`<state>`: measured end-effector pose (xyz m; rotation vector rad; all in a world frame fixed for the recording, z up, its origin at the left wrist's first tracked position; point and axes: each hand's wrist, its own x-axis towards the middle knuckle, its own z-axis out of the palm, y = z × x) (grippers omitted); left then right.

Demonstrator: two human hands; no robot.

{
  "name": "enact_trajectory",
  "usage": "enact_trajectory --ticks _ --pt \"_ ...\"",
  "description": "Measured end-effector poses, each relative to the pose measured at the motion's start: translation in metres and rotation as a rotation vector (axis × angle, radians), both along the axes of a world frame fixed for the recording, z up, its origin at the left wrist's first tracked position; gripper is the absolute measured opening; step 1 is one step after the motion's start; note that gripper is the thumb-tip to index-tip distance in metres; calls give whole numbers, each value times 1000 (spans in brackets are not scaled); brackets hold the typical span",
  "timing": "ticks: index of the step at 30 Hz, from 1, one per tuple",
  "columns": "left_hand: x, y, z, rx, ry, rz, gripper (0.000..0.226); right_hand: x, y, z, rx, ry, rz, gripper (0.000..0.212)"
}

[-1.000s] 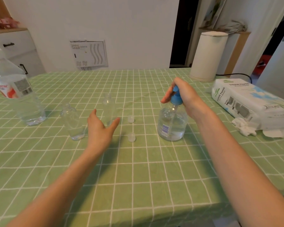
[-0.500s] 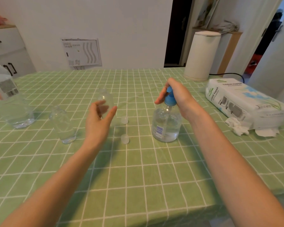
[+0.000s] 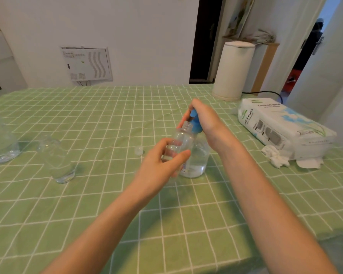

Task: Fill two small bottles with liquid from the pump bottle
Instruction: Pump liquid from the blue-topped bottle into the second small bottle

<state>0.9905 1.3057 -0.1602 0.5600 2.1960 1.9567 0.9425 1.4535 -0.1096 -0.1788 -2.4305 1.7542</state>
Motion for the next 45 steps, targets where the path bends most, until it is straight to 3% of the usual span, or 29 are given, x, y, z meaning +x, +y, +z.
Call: enact_trajectory --ticks 14,16,21,31,45 --pt "-16 7 9 76 -20 -43 14 -3 4 -1 -16 4 4 17" --pt "-16 7 9 84 -24 -46 21 -4 7 5 8 -24 41 27" --pt "-17 5 11 90 -24 -65 40 -16 10 35 133 -51 58 34" --pt "-17 5 9 136 -6 -75 39 -50 -5 49 673 -220 83 45" --pt "-12 7 9 156 -11 -50 38 -48 -6 45 734 -245 90 28"
